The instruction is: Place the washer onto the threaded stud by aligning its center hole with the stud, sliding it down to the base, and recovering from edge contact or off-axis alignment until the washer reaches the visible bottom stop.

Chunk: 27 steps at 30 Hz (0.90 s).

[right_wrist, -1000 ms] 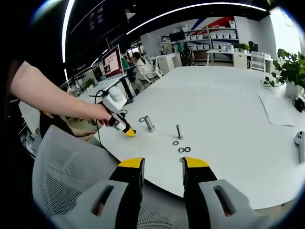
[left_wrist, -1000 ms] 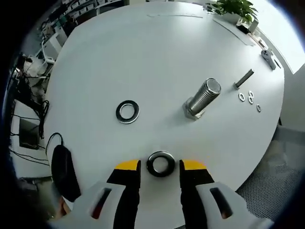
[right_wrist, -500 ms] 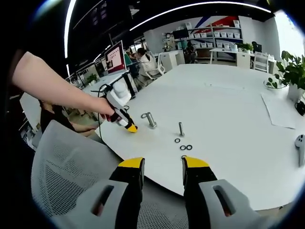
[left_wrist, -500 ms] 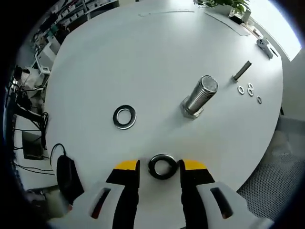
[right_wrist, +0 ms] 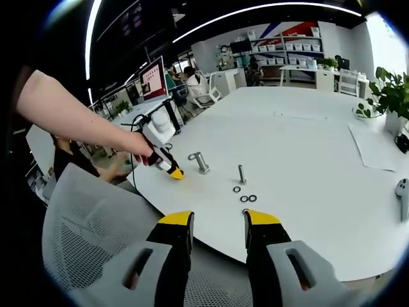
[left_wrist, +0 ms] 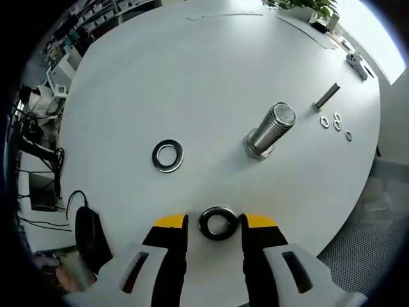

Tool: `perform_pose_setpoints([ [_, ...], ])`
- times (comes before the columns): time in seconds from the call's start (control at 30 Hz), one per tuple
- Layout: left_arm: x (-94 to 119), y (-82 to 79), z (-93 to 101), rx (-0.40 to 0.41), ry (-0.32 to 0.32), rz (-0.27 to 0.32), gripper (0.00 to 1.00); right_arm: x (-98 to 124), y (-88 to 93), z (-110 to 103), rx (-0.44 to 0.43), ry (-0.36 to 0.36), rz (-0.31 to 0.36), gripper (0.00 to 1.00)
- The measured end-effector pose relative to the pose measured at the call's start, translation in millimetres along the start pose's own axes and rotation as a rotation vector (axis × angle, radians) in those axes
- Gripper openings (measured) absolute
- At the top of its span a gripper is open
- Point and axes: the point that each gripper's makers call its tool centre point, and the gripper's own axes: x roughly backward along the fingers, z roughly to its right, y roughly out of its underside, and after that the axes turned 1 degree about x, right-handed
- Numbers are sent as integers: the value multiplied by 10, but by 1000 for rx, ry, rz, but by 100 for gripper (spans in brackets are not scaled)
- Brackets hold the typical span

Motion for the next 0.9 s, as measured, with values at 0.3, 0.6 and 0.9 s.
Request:
perform_pose_setpoints([
  [0.3, 42, 50, 96, -30, 8, 1, 26, -14, 4, 5, 1, -1, 4, 34],
  [0.6, 26, 65, 91, -80, 26, -25, 25, -11, 9, 1, 3, 0, -2, 34],
  [0.9, -6, 35, 42, -84, 28, -21, 22, -16, 15, 15, 3, 7, -4, 34],
])
